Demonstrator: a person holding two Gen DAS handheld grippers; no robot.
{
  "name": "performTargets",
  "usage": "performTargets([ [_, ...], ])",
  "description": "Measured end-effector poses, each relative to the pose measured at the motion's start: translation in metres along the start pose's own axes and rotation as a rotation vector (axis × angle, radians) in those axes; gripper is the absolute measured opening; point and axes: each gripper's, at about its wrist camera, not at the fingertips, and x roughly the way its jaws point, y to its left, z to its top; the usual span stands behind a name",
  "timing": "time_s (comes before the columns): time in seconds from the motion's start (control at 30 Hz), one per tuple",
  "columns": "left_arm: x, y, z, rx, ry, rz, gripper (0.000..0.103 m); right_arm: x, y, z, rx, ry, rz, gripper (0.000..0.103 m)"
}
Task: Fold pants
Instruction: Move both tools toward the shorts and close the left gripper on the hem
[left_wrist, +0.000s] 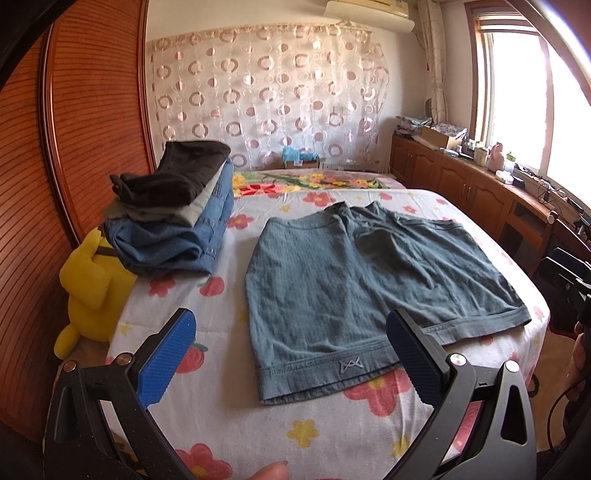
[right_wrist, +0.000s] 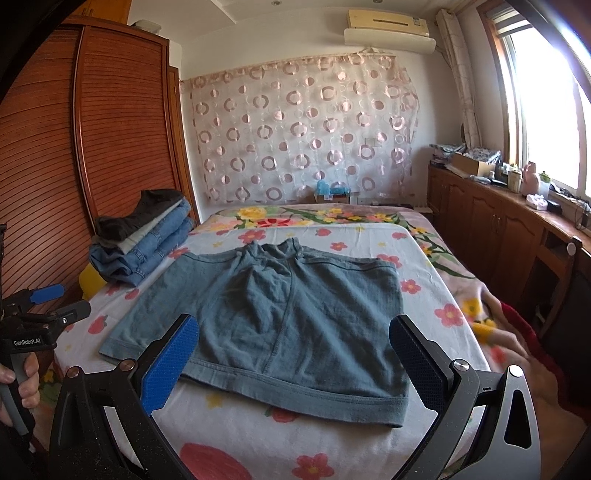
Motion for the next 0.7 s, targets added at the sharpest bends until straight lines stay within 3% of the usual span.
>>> performTargets([
  [0.7,0.029,0.022,-0.029,-0.018,0.093,0.003,0.103,0.027,0.000,-0.005,-0.061,0.141,0.004,0.103],
])
